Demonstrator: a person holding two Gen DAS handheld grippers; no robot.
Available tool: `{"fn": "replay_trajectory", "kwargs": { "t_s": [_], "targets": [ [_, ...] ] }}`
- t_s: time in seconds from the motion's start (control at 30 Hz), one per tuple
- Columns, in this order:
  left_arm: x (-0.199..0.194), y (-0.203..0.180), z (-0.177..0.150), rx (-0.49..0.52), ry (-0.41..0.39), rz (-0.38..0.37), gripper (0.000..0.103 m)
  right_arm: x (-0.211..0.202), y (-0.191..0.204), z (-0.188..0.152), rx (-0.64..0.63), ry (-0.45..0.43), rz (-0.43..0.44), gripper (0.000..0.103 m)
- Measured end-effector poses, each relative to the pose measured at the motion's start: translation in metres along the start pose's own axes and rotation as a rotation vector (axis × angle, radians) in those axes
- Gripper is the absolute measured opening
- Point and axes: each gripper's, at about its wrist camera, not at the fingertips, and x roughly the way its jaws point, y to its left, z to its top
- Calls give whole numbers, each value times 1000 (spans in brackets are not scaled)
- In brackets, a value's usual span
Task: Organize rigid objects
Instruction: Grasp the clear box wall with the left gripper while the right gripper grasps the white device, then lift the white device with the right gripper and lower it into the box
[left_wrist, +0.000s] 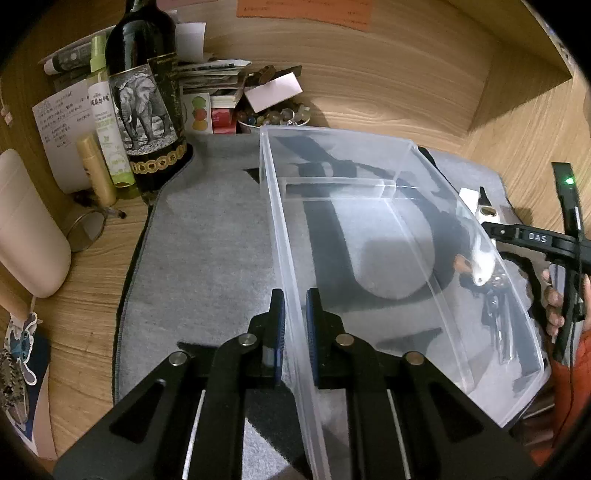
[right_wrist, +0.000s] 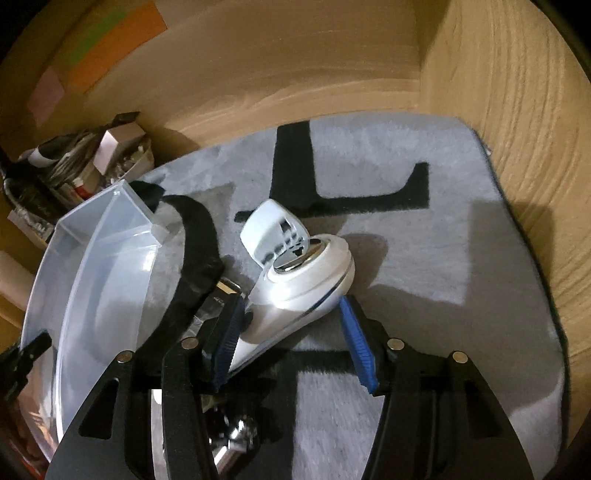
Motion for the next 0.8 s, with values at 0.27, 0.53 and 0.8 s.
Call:
{"fn": "replay_trajectory", "kwargs": {
  "t_s": [0.27, 0.53, 0.8],
  "targets": [
    [-1, 3, -1, -21, -17, -18, 12, 20, 9, 11, -36, 12, -40, 53],
    [-1, 1, 0, -11, -9, -14, 12, 11, 1, 10, -21, -42, -30, 40],
    [0, 1, 1, -10, -2, -8, 12, -29, 14, 19, -53, -157, -16, 37]
  ]
}}
